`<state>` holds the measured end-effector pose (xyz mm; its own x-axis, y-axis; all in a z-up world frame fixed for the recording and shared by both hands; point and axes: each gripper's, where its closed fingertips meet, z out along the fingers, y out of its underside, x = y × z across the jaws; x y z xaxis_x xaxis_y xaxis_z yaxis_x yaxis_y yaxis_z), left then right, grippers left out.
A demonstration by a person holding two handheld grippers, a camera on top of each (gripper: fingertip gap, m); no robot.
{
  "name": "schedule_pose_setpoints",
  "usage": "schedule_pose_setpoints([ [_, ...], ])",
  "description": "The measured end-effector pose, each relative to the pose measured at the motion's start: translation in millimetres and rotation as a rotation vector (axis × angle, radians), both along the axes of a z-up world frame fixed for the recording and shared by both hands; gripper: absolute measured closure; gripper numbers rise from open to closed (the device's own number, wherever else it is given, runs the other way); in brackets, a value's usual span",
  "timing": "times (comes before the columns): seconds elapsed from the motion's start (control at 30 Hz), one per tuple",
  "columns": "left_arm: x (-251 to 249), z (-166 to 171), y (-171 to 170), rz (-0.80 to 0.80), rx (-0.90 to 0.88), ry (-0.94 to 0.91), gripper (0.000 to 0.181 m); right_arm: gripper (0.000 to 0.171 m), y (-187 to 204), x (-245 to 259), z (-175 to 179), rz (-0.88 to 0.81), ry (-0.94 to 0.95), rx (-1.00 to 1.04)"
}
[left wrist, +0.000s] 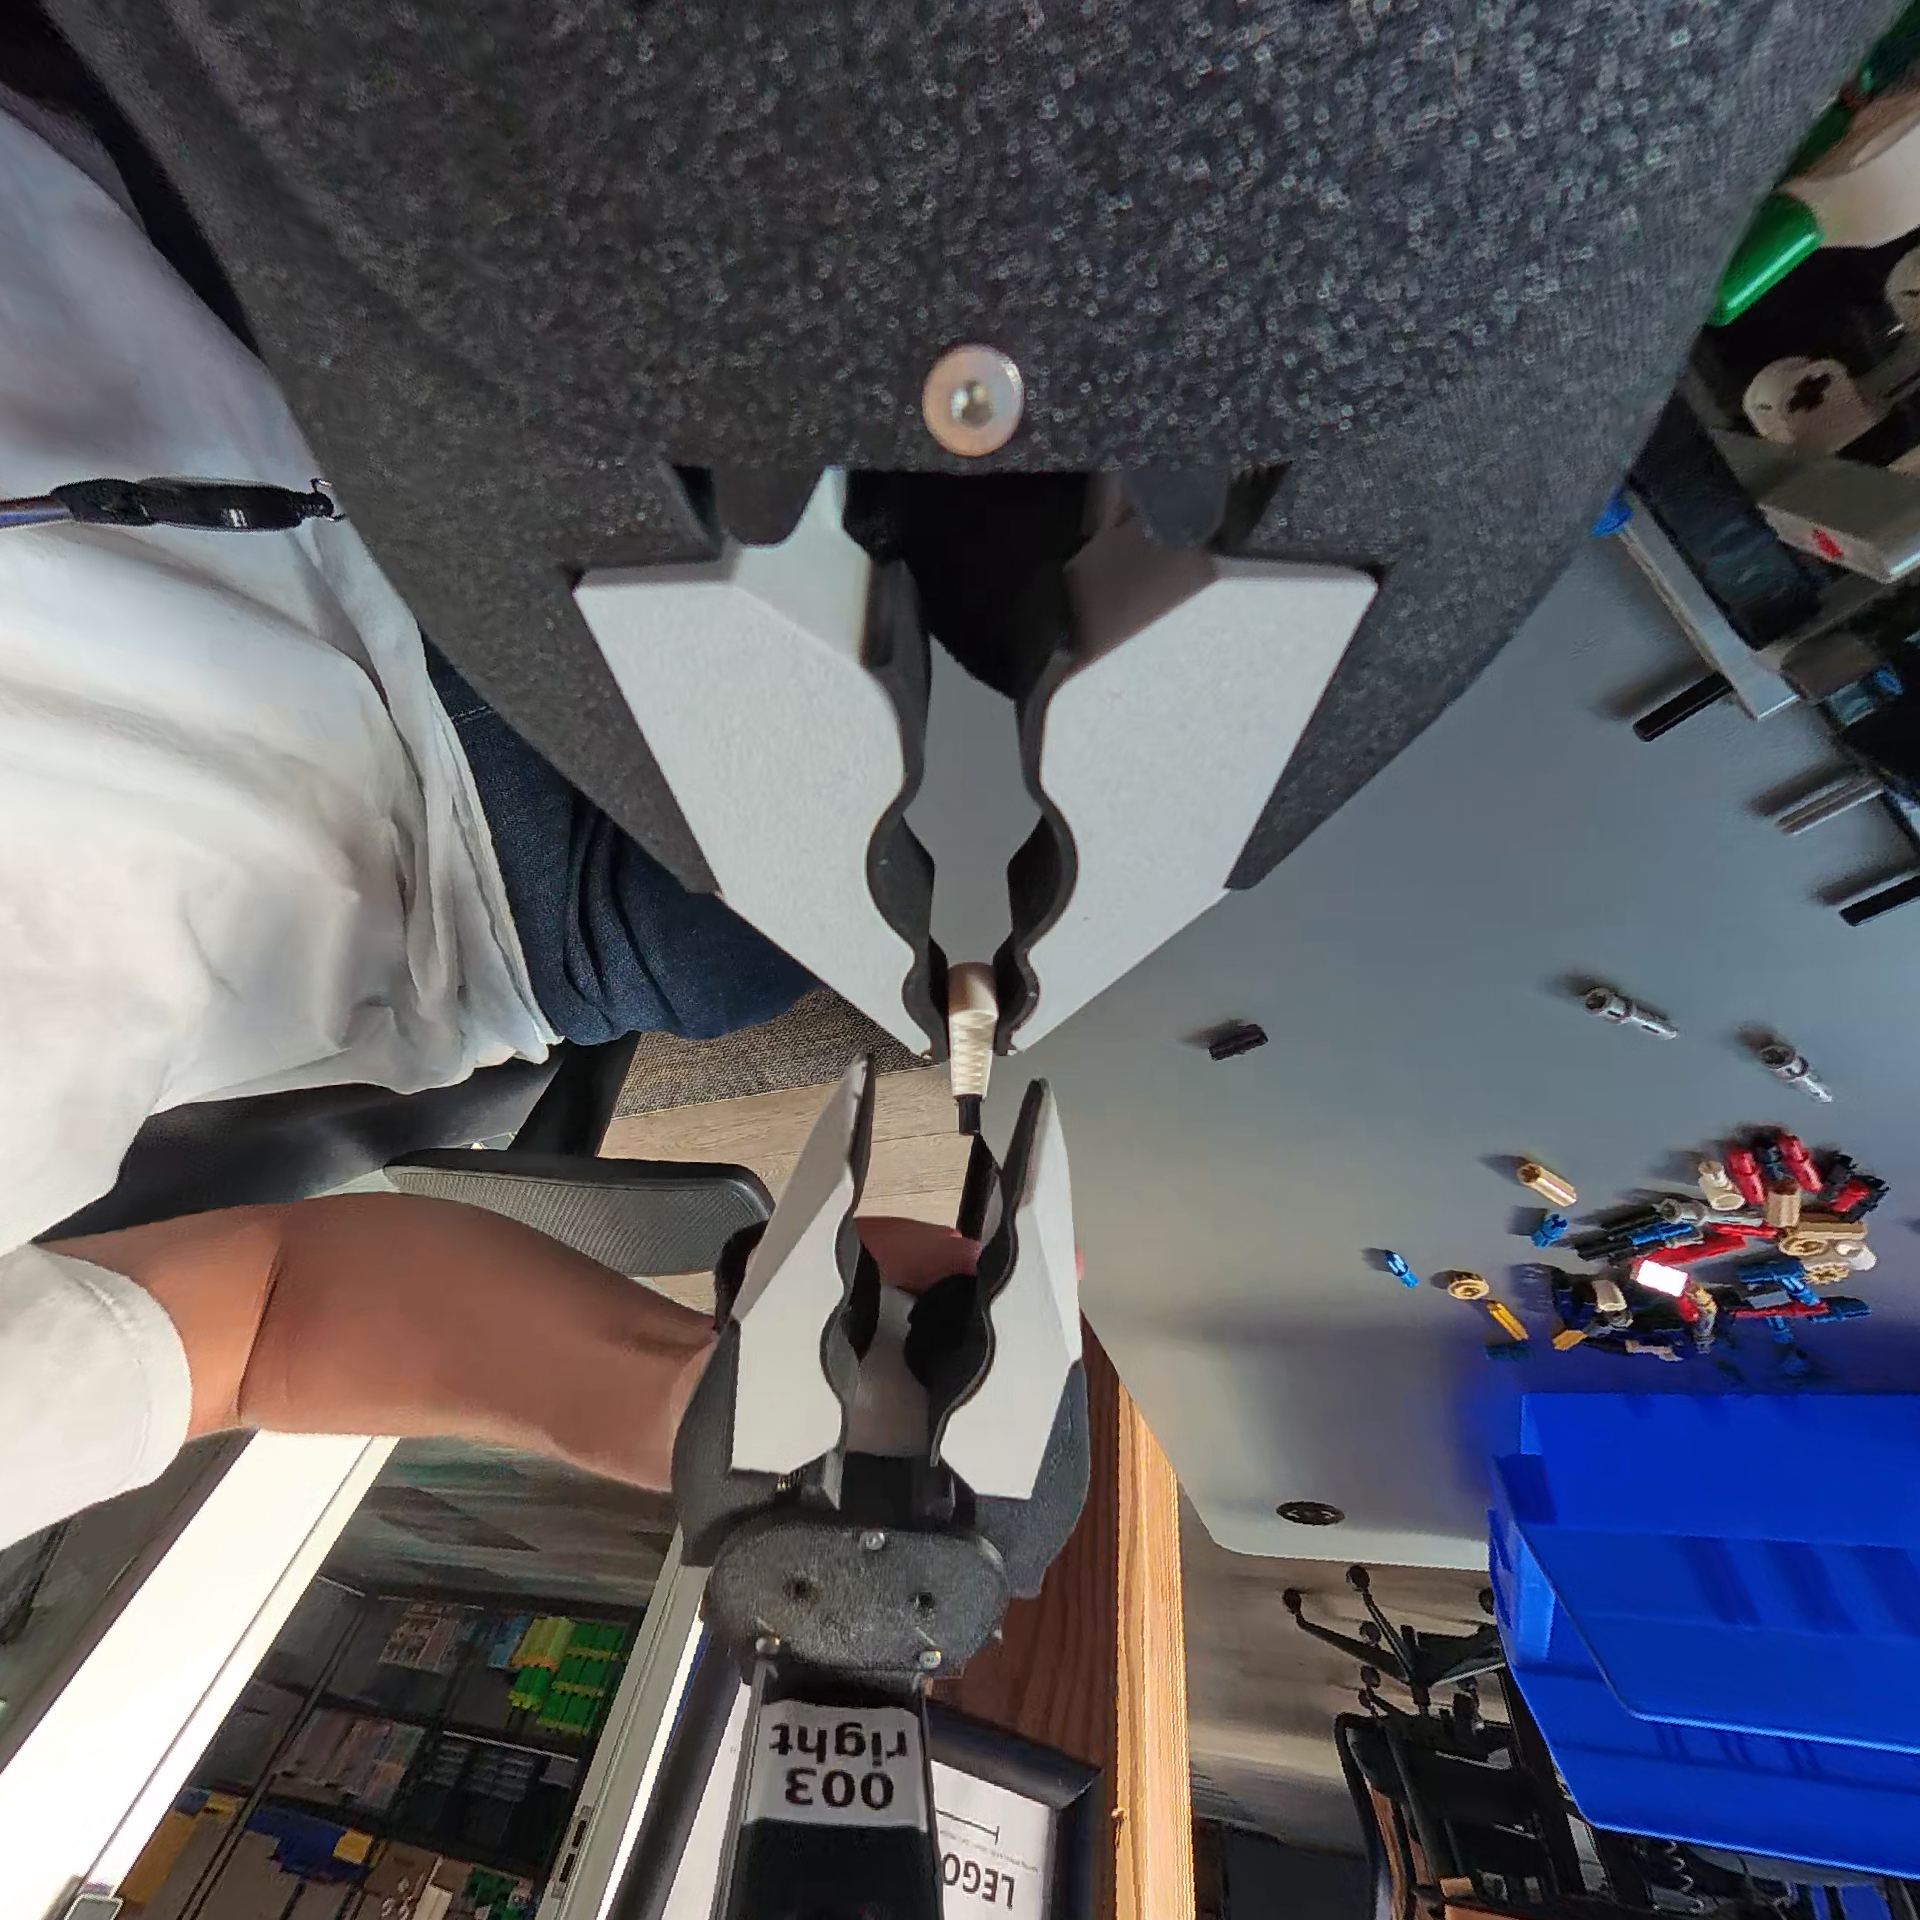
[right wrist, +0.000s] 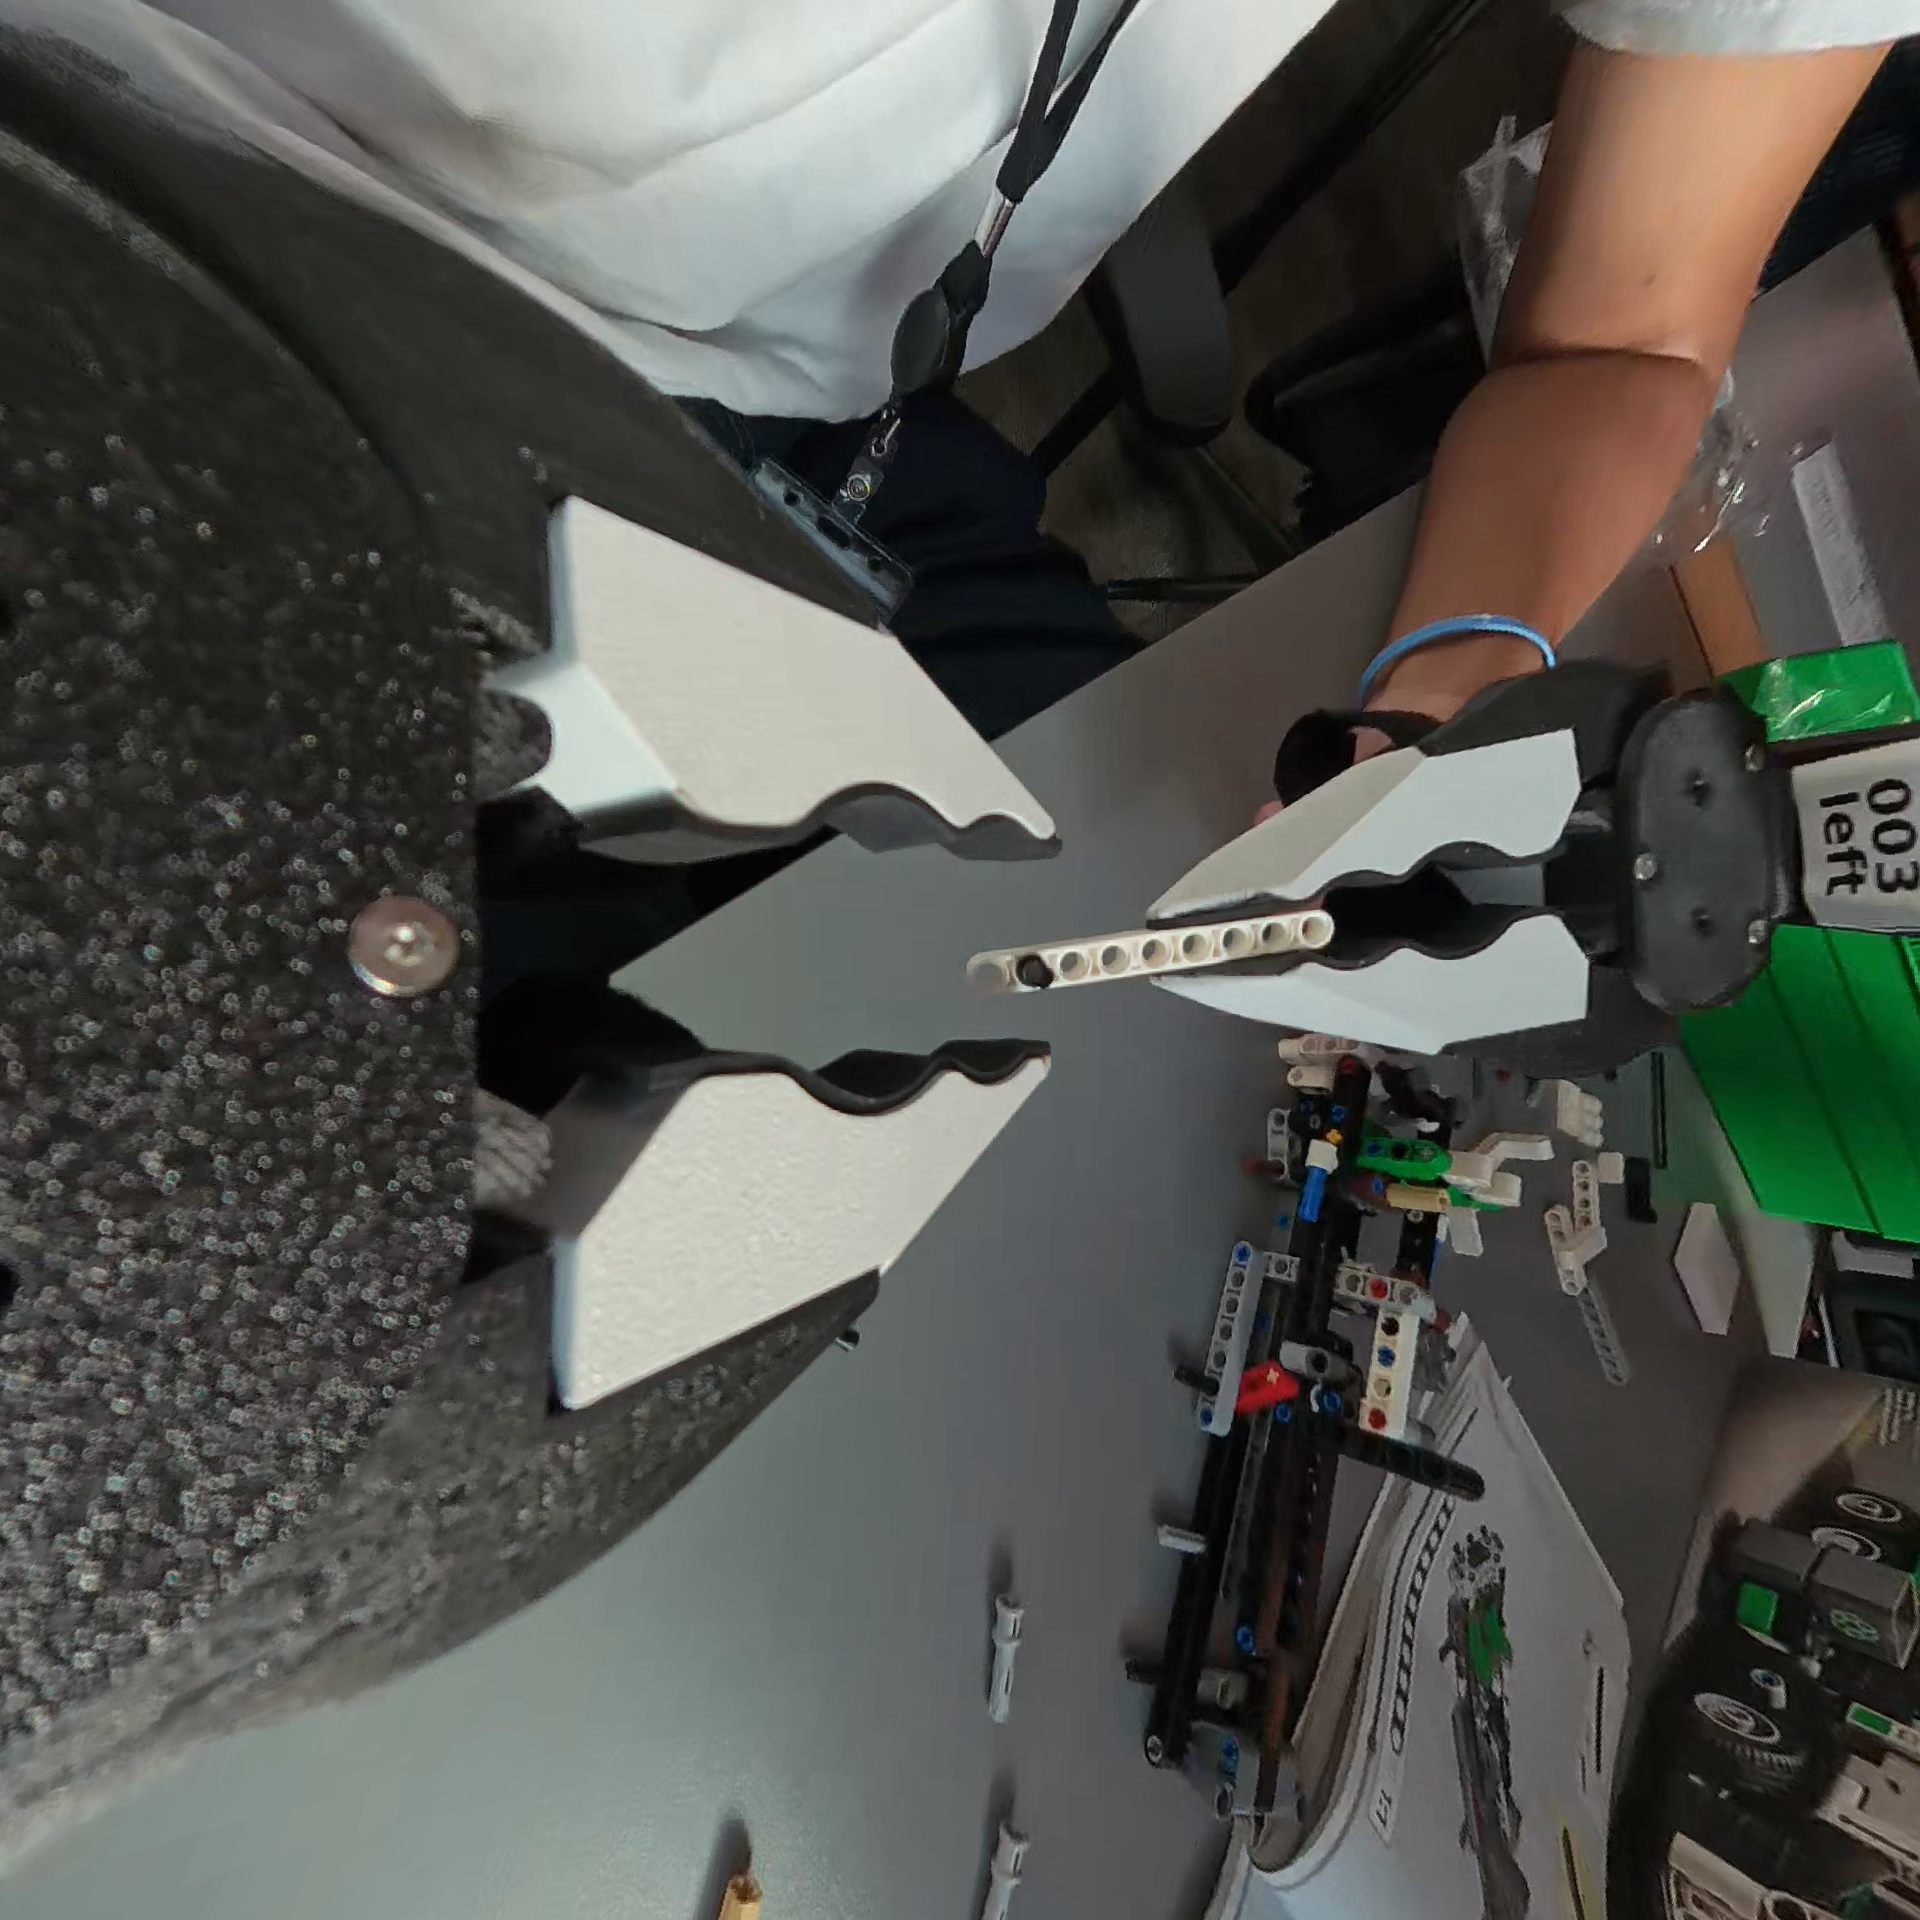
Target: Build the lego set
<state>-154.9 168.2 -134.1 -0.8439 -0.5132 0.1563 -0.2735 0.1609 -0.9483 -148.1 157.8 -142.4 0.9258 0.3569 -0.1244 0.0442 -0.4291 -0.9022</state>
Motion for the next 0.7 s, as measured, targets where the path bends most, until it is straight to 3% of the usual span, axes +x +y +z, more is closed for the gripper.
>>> schedule_pose_setpoints([
  [0.03, -0.5, -0.2, -0.6, -0.004, 0.002, 0.000, 0.175, 0.138, 4.2, -3.2, -3.9, -0.007, -0.019, -0.004],
  [0.1, -1.9, 0.0, -1.4, -0.012, 0.005, -0.007, 0.175, 0.161, 10.4, -5.7, -4.8, -0.020, -0.024, 0.018],
  [0.13, -1.3, -0.5, -1.1, -0.005, 0.010, -0.010, 0.175, 0.163, 11.6, -4.0, -6.3, -0.026, -0.033, 0.019],
  [0.7, -5.6, 1.3, -5.1, -0.041, -0.001, -0.010, 0.175, 0.165, 5.0, -10.3, -4.2, 0.005, 0.079, 0.058],
])
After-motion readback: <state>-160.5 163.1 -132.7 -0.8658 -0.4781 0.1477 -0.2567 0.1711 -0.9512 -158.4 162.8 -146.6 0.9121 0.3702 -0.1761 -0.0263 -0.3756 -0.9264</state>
